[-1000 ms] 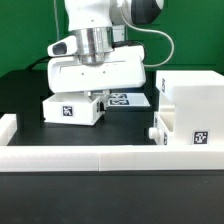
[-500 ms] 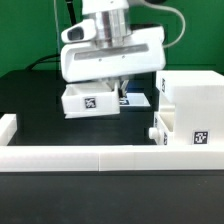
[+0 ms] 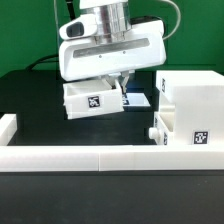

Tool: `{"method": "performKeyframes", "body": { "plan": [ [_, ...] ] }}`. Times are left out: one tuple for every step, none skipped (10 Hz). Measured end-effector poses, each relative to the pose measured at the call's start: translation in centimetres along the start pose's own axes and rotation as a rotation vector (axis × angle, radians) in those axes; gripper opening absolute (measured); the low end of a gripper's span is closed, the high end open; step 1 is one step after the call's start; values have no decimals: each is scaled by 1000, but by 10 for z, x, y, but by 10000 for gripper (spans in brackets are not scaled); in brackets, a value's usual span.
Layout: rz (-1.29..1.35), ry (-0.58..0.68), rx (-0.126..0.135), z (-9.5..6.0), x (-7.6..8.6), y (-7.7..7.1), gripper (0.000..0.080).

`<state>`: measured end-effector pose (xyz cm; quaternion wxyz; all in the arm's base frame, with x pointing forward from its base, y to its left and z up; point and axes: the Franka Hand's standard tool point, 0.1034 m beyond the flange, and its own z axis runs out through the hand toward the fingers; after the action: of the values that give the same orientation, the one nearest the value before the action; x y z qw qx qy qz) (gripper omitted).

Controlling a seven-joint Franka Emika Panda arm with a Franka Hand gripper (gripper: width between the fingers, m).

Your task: Assemble drawer

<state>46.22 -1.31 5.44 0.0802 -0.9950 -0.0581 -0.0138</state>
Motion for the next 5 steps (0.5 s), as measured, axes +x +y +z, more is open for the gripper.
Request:
{"method": "performKeyframes", "body": {
  "plan": [
    [-156,-1,-15,-3,6,-1,44],
    [-299,-22,-7,-6,12,1,44],
    [-362,-32,3,-9,18,3,44],
    [-416,-29,-1,-9,19,2,44],
    [-491,-32,1,-8,18,3,44]
  ]
}}
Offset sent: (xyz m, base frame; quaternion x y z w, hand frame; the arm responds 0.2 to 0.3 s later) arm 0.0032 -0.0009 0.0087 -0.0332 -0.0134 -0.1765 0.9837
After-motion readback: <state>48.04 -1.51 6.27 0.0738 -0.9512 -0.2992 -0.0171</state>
